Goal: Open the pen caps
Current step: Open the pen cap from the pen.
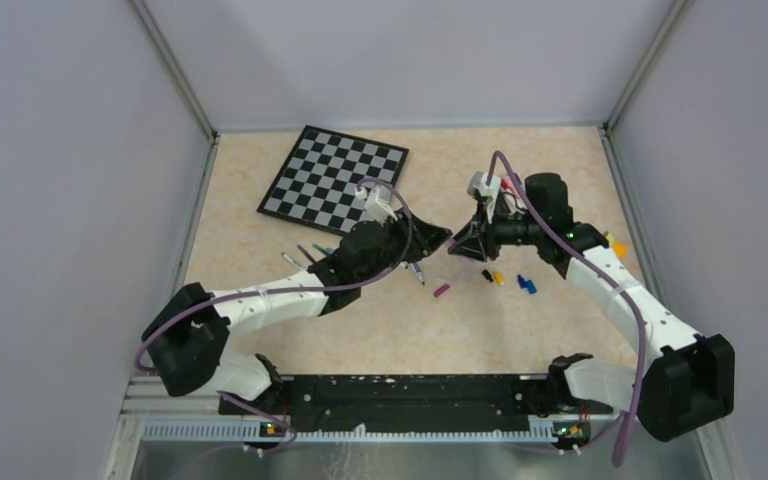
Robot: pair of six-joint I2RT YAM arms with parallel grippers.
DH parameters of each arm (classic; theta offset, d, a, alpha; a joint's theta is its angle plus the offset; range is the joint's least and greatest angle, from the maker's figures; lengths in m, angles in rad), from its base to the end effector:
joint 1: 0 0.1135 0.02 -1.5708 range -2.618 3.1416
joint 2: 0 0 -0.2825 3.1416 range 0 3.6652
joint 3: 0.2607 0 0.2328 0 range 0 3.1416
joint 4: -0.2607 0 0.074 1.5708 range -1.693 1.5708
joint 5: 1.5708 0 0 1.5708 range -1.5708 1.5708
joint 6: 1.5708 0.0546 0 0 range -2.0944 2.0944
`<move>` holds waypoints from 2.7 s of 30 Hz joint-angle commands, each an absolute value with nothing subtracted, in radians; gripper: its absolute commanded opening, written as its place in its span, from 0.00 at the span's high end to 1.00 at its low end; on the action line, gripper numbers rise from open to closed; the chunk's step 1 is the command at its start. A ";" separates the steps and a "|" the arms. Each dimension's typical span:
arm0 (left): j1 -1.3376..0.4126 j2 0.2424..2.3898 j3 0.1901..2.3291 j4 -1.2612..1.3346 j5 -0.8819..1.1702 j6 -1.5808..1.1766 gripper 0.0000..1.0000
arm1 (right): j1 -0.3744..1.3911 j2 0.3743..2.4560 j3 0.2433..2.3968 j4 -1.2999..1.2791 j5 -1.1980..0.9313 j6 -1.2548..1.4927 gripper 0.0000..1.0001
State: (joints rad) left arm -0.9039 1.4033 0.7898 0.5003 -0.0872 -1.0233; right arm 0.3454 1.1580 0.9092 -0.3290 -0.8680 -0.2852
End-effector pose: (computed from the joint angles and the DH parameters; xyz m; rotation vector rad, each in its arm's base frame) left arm 0.2010 -0.2477 0.2971 -0.1852 1.8721 -1.3315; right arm 0.2033 0.1174 0.3153 -1.0969 1.7446 0.9585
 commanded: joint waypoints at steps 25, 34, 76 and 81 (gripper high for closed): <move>-0.878 1.212 0.632 0.766 0.183 -0.561 1.00 | 0.266 1.090 0.794 -0.261 -1.239 -0.218 0.12; -0.839 1.212 0.638 0.805 0.397 -0.481 1.00 | 0.268 1.106 0.741 -0.178 -1.352 -0.173 0.13; -0.836 1.291 0.660 0.888 0.543 -0.507 1.00 | 0.362 1.163 0.768 -0.211 -1.330 -0.217 0.50; -0.836 1.295 0.657 0.890 0.549 -0.509 1.00 | 0.361 1.164 0.774 -0.220 -1.332 -0.220 0.50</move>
State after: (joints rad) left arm -0.8394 1.2900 0.6289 0.8177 0.5278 -0.5030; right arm 0.3534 1.1698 0.7219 -0.2508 -1.2968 -0.2005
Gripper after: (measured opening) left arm 0.202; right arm 0.504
